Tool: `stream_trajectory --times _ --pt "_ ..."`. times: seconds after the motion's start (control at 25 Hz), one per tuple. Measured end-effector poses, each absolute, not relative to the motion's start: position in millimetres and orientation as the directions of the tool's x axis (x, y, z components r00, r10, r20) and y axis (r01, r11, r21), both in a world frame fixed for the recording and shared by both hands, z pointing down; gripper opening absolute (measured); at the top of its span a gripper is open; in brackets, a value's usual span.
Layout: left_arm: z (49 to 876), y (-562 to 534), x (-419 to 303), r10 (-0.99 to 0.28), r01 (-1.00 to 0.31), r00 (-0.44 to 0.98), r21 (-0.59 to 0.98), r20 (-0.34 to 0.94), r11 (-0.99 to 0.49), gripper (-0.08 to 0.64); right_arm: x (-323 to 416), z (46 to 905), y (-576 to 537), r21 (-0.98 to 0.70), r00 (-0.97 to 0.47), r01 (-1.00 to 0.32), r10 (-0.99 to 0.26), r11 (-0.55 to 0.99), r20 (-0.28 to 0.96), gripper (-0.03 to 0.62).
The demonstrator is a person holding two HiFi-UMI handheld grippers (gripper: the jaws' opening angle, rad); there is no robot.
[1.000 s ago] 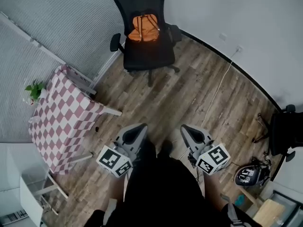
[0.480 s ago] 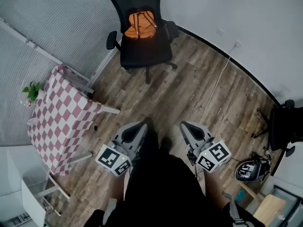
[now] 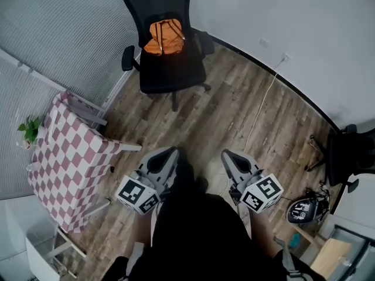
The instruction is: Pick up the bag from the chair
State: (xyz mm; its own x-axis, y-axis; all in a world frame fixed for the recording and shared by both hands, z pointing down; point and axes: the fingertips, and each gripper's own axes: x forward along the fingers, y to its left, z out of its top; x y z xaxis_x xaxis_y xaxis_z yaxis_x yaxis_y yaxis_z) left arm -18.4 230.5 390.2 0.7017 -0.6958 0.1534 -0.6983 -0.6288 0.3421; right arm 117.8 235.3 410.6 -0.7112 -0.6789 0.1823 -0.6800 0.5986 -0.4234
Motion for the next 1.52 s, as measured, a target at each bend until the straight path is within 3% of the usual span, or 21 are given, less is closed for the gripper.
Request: stream_trajectory --times 0.72,0.88,1.16,1.52 --pt "400 73 -137 -0.738 -0.734 0.662 0.305 0.127 -0.606 0.034 27 403 84 -0.399 -0.668 -0.722 -0.719 0.565 0.191 0.020" --pt "411 57 -144 -0.734 -0.750 0.657 0.250 0.172 -0.613 0.034 24 412 70 -0.418 -0.661 -0.727 -0.720 0.544 0.212 0.020" --pt "424 22 -141 -0.693 -0.722 0.687 0.314 0.219 -0.616 0.034 21 421 27 -0.444 -0.662 -0.723 -0.714 0.529 0.228 0.020" --pt "412 -67 -133 -0.728 -0.769 0.639 0.199 0.249 -0.607 0.032 17 413 -79 -0.473 -0.699 -0.677 -0.694 0.564 0.172 0.020"
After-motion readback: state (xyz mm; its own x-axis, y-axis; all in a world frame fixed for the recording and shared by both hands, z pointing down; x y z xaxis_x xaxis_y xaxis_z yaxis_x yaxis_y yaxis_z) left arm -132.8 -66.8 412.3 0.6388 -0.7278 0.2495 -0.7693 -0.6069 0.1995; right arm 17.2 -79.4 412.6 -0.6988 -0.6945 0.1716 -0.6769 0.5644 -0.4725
